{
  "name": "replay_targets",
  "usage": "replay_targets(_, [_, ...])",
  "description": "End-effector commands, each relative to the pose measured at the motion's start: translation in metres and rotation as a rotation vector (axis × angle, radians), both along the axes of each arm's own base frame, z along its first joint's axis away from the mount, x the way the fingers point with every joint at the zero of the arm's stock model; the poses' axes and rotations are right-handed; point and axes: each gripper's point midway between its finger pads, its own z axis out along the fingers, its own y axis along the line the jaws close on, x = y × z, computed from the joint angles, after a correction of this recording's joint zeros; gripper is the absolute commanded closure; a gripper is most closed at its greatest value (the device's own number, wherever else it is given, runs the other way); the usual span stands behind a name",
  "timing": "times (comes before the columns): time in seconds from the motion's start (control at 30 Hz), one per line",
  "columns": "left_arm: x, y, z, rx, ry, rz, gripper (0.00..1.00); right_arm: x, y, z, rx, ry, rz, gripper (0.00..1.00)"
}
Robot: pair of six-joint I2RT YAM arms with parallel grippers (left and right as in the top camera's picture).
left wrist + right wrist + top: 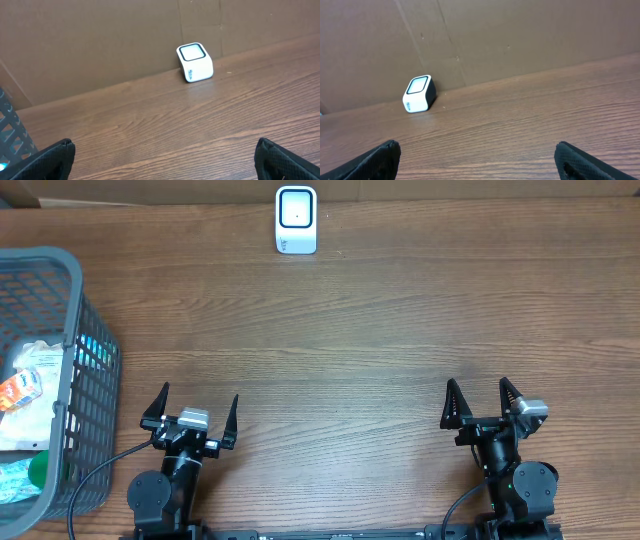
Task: Scan the item barcode
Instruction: 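Move the left gripper toward the grey basket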
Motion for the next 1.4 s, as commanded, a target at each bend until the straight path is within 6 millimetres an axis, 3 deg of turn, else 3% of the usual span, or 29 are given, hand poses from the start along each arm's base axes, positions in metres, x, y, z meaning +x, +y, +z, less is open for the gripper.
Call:
replay_targets(0.0, [0.000, -0.003, -0.002, 0.011, -0.004, -0.018, 0.00, 0.000, 0.000, -0.001, 0.005, -0.007, 0.002, 0.00])
replay_targets(0.6, [0.000, -0.005, -0.001, 0.007, -0.006, -0.028, 0.01, 0.000, 0.000, -0.001, 0.005, -0.007, 0.002, 0.00])
replay_targets(0.8, [-0.003, -0.014, 0.009, -0.089, -0.015, -0.073, 0.00, 0.000, 0.000, -0.001, 0.005, -0.007, 0.002, 0.00])
replay_targets(0.9, [-0.005, -0.016, 0.024, -0.130, -0.037, -0.086, 0.00, 0.000, 0.000, -0.001, 0.005, -0.007, 0.002, 0.00])
replay_targets(1.13, [-0.012, -0.020, 0.080, -0.133, -0.030, -0.106, 0.00, 0.000, 0.000, -0.001, 0.005, -0.007, 0.002, 0.00])
replay_targets(1.37, [0.007, -0.022, 0.127, -0.157, 0.138, -0.118, 0.00, 0.000, 0.000, -0.001, 0.005, -0.007, 0.002, 0.00])
